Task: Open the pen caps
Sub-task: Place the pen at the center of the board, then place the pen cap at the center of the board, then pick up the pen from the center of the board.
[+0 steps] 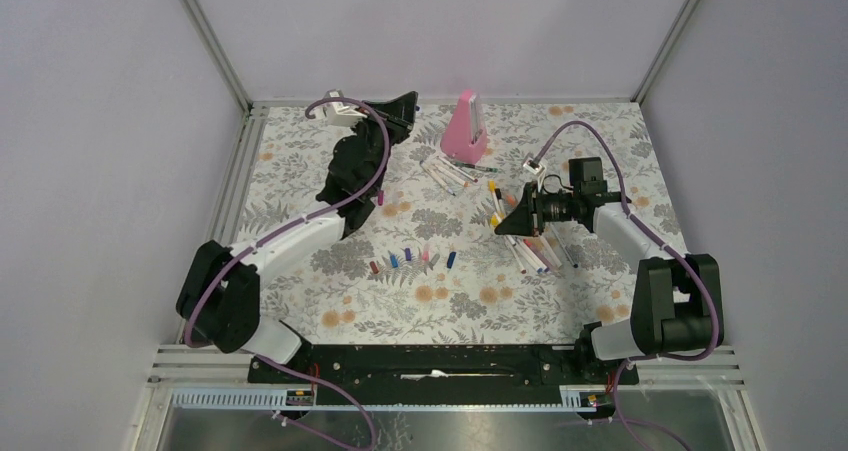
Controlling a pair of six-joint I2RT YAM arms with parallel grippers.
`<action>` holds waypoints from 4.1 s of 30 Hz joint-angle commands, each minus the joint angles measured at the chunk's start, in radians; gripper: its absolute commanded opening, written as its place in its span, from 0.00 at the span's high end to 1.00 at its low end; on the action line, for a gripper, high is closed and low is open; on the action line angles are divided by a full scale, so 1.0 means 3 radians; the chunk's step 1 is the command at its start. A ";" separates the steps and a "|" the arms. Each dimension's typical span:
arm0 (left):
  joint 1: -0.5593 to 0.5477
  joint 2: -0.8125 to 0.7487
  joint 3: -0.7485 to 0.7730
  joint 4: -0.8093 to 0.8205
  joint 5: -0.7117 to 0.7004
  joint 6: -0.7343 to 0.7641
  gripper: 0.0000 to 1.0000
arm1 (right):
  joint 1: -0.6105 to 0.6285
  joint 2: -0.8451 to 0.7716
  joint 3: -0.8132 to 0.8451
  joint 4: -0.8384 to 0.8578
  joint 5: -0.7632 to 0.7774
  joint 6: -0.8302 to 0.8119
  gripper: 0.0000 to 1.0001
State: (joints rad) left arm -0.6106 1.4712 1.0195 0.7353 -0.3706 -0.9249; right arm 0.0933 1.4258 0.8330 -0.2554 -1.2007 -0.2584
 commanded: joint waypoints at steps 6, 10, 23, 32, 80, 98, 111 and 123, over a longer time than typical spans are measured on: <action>-0.0026 -0.0580 -0.0679 -0.0146 0.0805 0.0216 1.00 | -0.0188 -0.0237 0.0176 -0.0648 0.0587 -0.0888 1.00; -0.0030 -0.0970 -0.1004 -0.0602 0.1177 0.0286 1.00 | -0.0472 -0.0375 0.0148 -0.0669 0.0834 -0.0971 1.00; -0.0569 -0.1525 -0.1625 -0.1392 0.1318 0.0410 1.00 | -0.0906 -0.0101 0.0048 -0.0245 0.2118 -0.0590 0.98; -0.0767 -0.1569 -0.1883 -0.1322 0.1302 0.0445 1.00 | -0.1110 0.0217 0.0099 -0.0248 0.2563 -0.0645 0.89; -0.1478 -0.0587 -0.1271 -0.1667 0.0838 0.0690 1.00 | -0.1179 0.0288 0.0312 -0.0564 0.2406 -0.0727 0.57; -0.1800 0.1392 0.0631 -0.3334 -0.0247 0.0886 0.97 | -0.1266 -0.0050 0.0243 -0.0574 0.1950 -0.0744 0.54; -0.1795 0.1751 0.1068 -0.3727 -0.0548 0.0901 0.69 | -0.1289 -0.0092 0.0230 -0.0587 0.1867 -0.0749 0.53; -0.1797 0.1236 0.1000 -0.3701 -0.0585 0.0977 0.60 | -0.1288 -0.0316 0.0110 -0.0581 0.1463 -0.0885 0.52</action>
State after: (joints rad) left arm -1.1507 1.9755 1.3067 -0.3939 -0.5137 -0.6540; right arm -0.2893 1.3819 0.8825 -0.4252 -0.6735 -0.4854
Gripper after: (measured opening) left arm 0.396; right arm 0.478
